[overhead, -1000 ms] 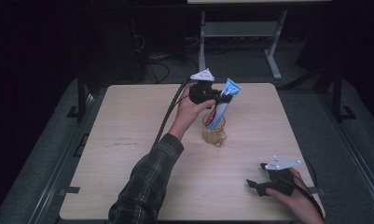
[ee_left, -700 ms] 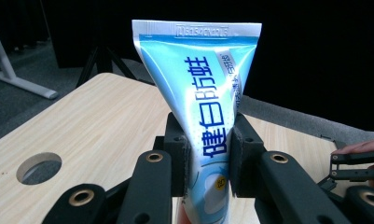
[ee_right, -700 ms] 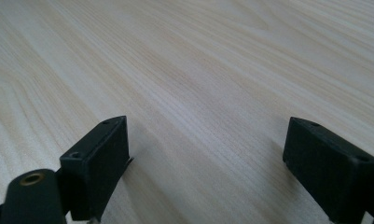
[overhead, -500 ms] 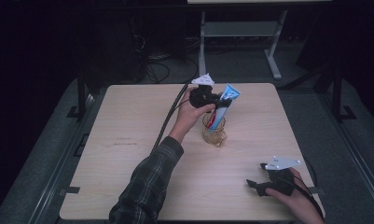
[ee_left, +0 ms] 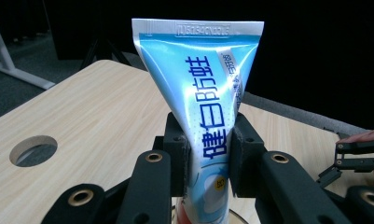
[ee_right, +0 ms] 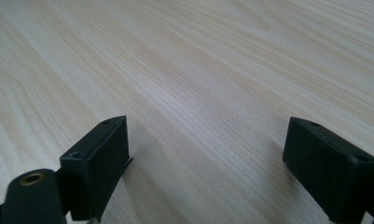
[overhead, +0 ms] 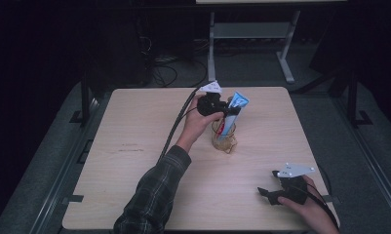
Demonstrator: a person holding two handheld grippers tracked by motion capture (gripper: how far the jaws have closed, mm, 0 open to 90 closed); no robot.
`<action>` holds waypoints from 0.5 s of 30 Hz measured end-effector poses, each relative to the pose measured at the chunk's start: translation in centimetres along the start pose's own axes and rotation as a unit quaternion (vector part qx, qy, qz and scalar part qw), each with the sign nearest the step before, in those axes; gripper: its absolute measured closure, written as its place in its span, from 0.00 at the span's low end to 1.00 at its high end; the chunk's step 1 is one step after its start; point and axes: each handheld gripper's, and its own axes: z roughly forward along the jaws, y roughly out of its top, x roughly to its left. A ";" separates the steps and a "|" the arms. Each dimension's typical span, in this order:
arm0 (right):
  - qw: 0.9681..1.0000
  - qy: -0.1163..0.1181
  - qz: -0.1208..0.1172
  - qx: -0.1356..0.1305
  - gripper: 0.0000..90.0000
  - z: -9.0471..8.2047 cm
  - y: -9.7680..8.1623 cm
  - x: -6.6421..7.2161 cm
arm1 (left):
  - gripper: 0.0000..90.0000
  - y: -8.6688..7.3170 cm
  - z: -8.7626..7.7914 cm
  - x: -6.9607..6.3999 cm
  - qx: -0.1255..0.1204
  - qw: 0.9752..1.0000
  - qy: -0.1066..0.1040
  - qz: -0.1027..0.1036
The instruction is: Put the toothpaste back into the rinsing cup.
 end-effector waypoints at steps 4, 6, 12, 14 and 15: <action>1.000 0.001 0.001 0.000 0.15 0.0 0.0 0.0 | 0.80 -0.3 -0.1 0.1 0.002 1.000 0.001 0.000; 1.000 0.000 0.000 0.000 0.15 0.0 0.0 0.0 | 0.80 -0.4 -0.2 0.1 0.004 1.000 0.001 -0.001; 1.000 0.000 0.000 0.001 0.15 0.0 0.0 0.0 | 0.80 -0.5 -0.2 0.0 0.010 1.000 0.001 0.002; 1.000 -0.001 0.000 0.001 0.15 0.0 0.0 0.0 | 0.79 -0.5 -0.2 0.0 0.011 1.000 0.002 0.001; 1.000 -0.001 0.000 0.001 0.15 0.0 0.0 0.0 | 0.79 -0.6 -0.2 0.0 0.012 1.000 0.002 0.001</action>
